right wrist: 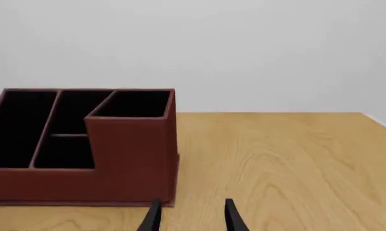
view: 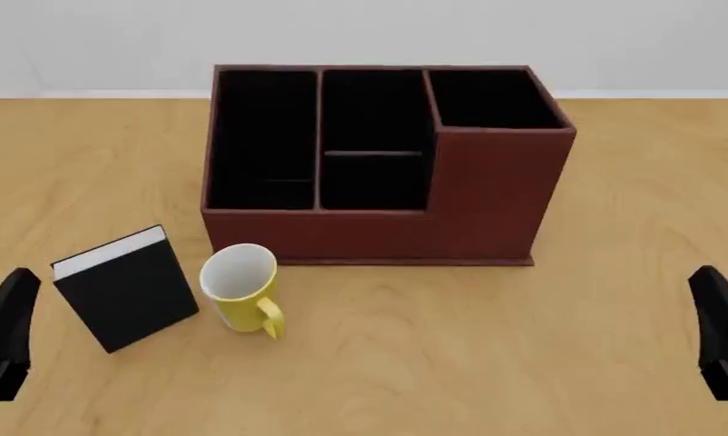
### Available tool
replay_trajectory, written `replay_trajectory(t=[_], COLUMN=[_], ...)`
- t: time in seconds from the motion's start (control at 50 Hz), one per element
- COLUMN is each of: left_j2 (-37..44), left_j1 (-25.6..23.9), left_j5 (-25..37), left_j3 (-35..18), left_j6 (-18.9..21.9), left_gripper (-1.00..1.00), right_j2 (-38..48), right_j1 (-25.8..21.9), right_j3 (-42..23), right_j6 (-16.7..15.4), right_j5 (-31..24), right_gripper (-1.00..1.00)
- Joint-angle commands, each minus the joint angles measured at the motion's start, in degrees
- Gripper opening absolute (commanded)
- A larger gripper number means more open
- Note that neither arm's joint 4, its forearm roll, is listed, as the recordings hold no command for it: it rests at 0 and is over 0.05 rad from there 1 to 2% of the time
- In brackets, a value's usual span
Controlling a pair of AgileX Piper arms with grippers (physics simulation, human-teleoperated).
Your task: Pick up the yellow and white mug and place it to the right of the caddy.
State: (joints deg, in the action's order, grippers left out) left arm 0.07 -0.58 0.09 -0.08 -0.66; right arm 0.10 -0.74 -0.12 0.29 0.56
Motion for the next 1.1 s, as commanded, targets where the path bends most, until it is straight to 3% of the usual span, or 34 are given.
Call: replay_trajectory(t=[0.02, 0.18, 0.32, 0.38, 0.44, 0.46, 0.54, 0.6, 0.84, 1.1], left_j2=[-0.03, -0.03, -0.04, -0.03, -0.04, -0.05, -0.05, -0.05, -0.02, -0.05], left_j1=[-0.62, -0.74, -1.25, -1.52, -1.68, -1.63, -1.29, -1.38, -0.82, -0.77], left_j5=[0.29, 0.15, 0.01, 0.68, 0.9, 0.83, 0.41, 0.28, 0.73, 1.64], left_j3=[0.02, -0.08, -0.55, -0.81, -1.19, -1.21, -0.81, -0.82, -1.49, -3.18], left_j6=[0.74, 0.54, 0.54, -0.53, -0.59, -0.48, -0.22, -0.07, 0.02, 0.55], left_gripper=[1.0, 1.0, 1.0, 1.0, 1.0, 1.0, 1.0, 1.0, 1.0, 1.0], right_j2=[0.0, -0.05, 0.1, 0.05, 0.29, 0.75, 6.46, 9.55, 16.0, 29.4], right_j1=[-0.06, -2.57, -10.29, -12.73, -13.86, -13.89, -18.5, -20.39, -23.99, -28.71], right_j3=[-0.07, 0.05, 0.1, 0.11, 0.11, 0.11, 0.1, 0.11, 0.12, 0.12], right_j6=[-1.41, -1.61, -1.72, -4.0, -2.06, -2.82, -4.48, -3.72, -4.31, -4.3], right_j5=[-0.62, -1.43, -3.57, -3.84, -3.63, -3.41, 0.99, 3.67, 9.64, 22.04], right_gripper=[1.0, 1.0, 1.0, 1.0, 1.0, 1.0, 1.0, 1.0, 1.0, 1.0])
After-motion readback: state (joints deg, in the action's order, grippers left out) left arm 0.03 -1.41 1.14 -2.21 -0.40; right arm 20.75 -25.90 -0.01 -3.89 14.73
